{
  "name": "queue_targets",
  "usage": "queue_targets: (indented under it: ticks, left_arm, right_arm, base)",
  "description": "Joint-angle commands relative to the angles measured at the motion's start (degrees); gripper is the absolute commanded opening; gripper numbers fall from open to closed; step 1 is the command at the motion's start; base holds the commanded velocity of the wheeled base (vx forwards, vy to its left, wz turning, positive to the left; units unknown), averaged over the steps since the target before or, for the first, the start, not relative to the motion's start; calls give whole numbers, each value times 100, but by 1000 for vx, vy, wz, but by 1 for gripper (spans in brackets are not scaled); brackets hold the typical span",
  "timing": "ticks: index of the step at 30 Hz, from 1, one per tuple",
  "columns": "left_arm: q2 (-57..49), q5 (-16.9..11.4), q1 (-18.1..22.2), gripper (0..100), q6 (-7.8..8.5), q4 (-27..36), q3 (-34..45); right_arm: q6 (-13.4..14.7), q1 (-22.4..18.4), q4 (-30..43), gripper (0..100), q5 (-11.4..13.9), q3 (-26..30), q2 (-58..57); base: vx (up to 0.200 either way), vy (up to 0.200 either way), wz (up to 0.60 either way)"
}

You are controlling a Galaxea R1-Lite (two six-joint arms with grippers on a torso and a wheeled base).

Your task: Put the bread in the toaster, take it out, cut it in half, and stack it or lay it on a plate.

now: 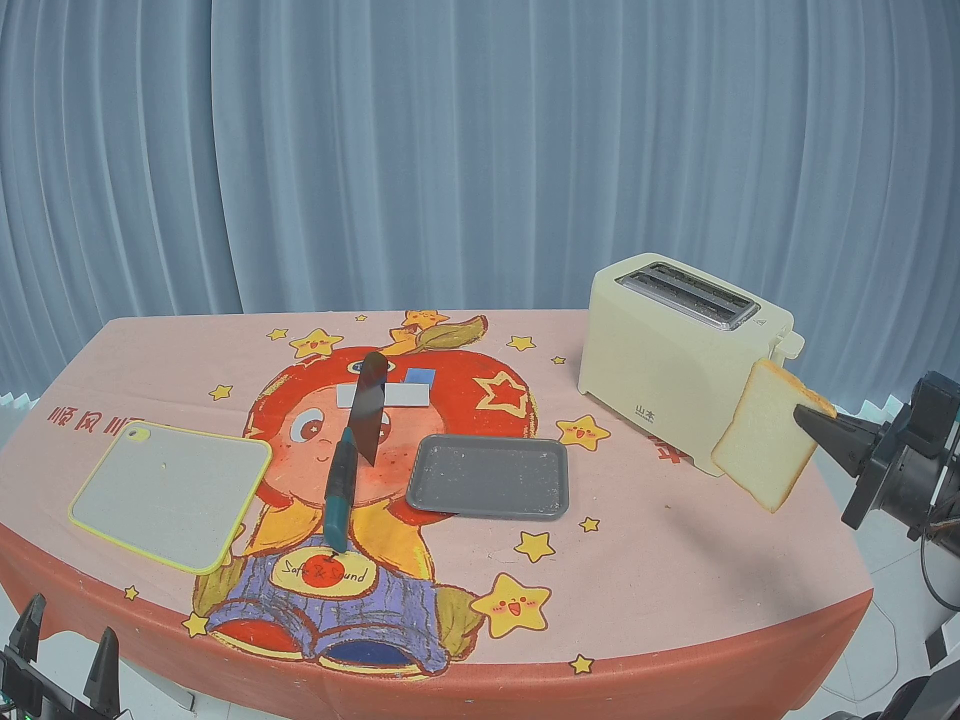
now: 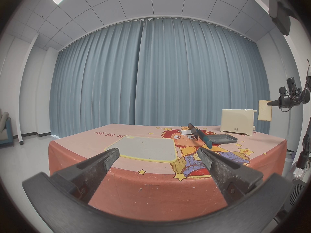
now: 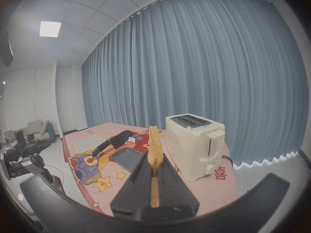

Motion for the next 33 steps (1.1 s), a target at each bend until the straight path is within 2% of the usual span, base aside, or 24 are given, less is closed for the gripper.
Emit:
queue_targets:
  ticks: [1,11,30,33]
  left_arm:
    - [-40,-7,0,100,-8,-2,101]
    - [-40,11,0,100,-8,-2,101]
    - [-40,-7,0,100,-8,-2,101]
    - [-40,-7,0,100,-8,-2,101]
  right_arm:
    - [-4,19,1,0,4,32,-107]
    - [-31,28,10,0,4,40,-81]
    - [-22,37,10,0,-14,23,-28]
    - [-4,37,10,0,-128,-12,-28]
  base:
    - [0,0,0]
    - [-180,0,0]
    - [0,0,0]
    - [0,0,0]
